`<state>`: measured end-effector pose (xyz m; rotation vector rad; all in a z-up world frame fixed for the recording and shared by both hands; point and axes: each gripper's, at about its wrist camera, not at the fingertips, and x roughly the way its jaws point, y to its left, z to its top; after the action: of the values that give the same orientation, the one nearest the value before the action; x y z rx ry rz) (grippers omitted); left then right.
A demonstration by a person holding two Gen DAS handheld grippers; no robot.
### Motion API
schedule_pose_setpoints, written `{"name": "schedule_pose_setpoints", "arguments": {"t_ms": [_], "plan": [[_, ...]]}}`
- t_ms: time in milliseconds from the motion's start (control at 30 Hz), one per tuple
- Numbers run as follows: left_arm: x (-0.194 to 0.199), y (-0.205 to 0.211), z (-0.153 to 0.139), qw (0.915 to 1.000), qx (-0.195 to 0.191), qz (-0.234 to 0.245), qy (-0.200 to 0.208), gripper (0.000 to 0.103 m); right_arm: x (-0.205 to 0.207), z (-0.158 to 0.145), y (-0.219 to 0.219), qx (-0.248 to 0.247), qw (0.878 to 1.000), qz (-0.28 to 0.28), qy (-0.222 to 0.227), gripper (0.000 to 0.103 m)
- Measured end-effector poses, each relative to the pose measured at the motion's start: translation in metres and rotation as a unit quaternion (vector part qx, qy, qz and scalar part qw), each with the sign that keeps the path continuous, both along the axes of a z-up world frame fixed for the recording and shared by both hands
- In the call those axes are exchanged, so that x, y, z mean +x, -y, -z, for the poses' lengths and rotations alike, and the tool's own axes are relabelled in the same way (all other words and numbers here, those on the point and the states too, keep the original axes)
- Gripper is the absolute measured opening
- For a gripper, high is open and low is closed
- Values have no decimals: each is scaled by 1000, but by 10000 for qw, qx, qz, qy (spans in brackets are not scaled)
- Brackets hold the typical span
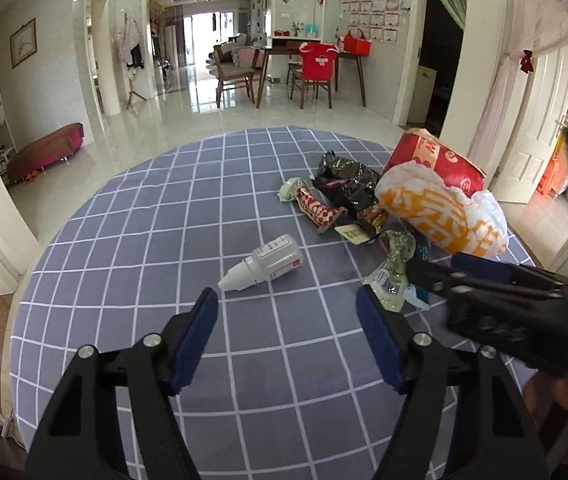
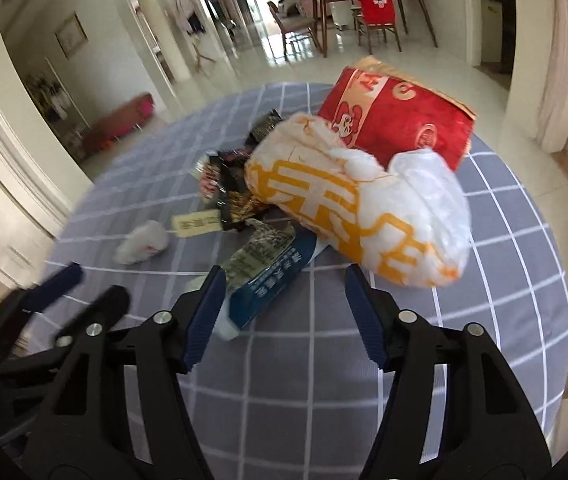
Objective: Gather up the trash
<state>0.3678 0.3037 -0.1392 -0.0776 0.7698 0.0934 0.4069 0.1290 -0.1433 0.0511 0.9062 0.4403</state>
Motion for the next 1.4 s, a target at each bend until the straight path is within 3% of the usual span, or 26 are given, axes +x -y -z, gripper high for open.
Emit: {"name": "schedule_pose_setpoints", "arguments": {"t_ms": [33,100,200,367,467,567,600,733,1100,1400], "plan": [[2,2,1,10000,-11,80,-12,68,0,0,-3,-117,9999,-26,94,56],[5,9,2,9998,-19,203,-26,68,1,2,-5,-274,9995,-83,132,30],[14,25,5,9988,44,476,-98,68,3,4,0,-366,9990,-199,141,12],[37,50,14,9960,27,837,-306,66,6,7,37,73,9994,-327,-18,11],[48,57,21,9949,26,886,-490,53,5,8,49,221,9989,-413,-49,11],[53,63,25,9943,163,880,-580,29,-2,9,55,456,9976,-510,-98,10],[53,64,25,9944,186,861,-590,9,-3,9,56,535,9970,-543,-110,10],[43,59,19,9956,25,738,-577,5,-12,8,62,767,9945,-690,-159,10],[-45,64,-36,9984,-211,450,252,4,-61,-31,90,1145,9900,-794,204,10],[-78,149,-57,9909,-190,1212,547,4,-107,-53,168,1267,9895,-287,640,10]]}}
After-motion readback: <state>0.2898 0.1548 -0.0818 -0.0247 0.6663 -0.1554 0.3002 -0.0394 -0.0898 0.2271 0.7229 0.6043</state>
